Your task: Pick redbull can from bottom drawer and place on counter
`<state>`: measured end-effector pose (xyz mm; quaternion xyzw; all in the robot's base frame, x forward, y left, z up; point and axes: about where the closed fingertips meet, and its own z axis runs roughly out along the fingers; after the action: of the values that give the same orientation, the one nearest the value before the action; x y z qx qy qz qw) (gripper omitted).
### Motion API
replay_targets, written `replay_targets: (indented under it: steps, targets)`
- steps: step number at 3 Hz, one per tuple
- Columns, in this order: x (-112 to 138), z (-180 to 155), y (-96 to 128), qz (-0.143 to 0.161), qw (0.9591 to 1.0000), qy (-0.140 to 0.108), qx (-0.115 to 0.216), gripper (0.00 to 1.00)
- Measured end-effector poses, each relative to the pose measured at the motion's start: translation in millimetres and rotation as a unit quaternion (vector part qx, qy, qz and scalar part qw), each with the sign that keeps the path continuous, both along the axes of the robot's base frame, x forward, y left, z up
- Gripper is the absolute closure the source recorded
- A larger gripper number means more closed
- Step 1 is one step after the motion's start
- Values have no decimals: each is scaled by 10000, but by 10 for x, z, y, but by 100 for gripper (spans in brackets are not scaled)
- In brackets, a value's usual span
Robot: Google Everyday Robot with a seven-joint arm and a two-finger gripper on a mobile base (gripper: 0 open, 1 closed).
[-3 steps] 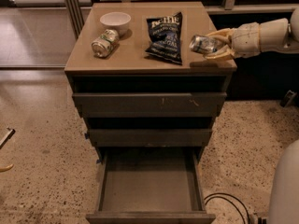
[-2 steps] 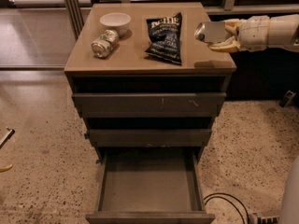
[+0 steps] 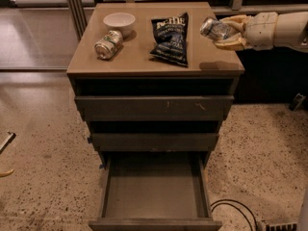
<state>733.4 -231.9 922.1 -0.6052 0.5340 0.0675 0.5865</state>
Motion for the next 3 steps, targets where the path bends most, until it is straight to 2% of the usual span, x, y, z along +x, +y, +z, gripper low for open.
replay_targets:
  steps: [1,2,3]
  targets:
    - [31,-66,63,-170,9991,329,-196,100]
    - [89,-183,69,-466,9959,703,-337,100]
    - [171,-317,82,-756,9906,1052,-434,100]
